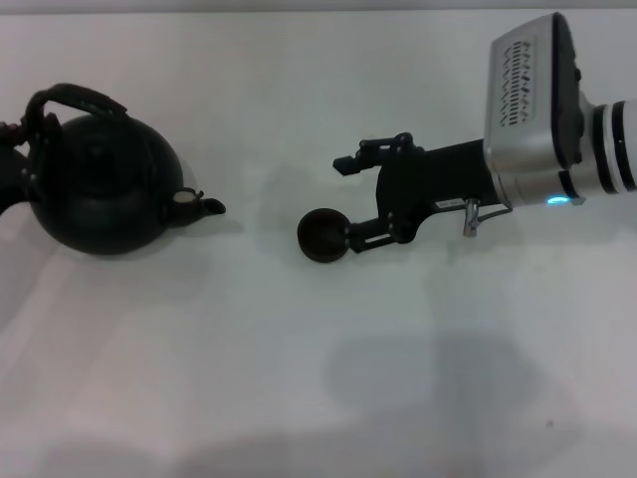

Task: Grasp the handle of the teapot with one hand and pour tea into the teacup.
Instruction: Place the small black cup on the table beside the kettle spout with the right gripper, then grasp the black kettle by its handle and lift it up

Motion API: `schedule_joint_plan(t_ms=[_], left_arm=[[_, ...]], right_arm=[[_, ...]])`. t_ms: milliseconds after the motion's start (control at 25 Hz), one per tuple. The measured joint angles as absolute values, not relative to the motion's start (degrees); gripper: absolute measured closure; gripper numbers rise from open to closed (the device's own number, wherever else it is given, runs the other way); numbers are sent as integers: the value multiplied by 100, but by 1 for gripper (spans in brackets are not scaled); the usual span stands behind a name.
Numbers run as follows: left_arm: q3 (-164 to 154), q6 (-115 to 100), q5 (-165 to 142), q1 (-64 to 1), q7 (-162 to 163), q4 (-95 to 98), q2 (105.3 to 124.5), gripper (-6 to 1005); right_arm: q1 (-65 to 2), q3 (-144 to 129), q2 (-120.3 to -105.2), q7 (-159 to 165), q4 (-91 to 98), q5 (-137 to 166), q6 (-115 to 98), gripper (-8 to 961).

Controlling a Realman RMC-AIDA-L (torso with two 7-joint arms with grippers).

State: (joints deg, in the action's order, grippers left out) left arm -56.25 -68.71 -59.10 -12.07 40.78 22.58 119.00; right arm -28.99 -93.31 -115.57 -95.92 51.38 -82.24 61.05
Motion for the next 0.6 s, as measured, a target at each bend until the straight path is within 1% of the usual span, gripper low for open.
schedule_joint_plan(t_ms=[120, 440, 600], left_arm=[[-5631, -6744, -6115, -1157, 4353, 2656, 11902, 871], [-5650, -6195, -7205, -1108, 5630, 3975, 11901, 871], [-5901, -5860, -7897, -1153, 6412, 4587, 11903, 872]], right_arm=[[-2807, -9190, -11547, -9798, 5042, -8410, 6012, 107], [-2313, -8804, -11539, -10534, 4996, -9144, 5729, 111], [-2219, -8629, -11539, -10923, 4726, -9587, 5719, 109]])
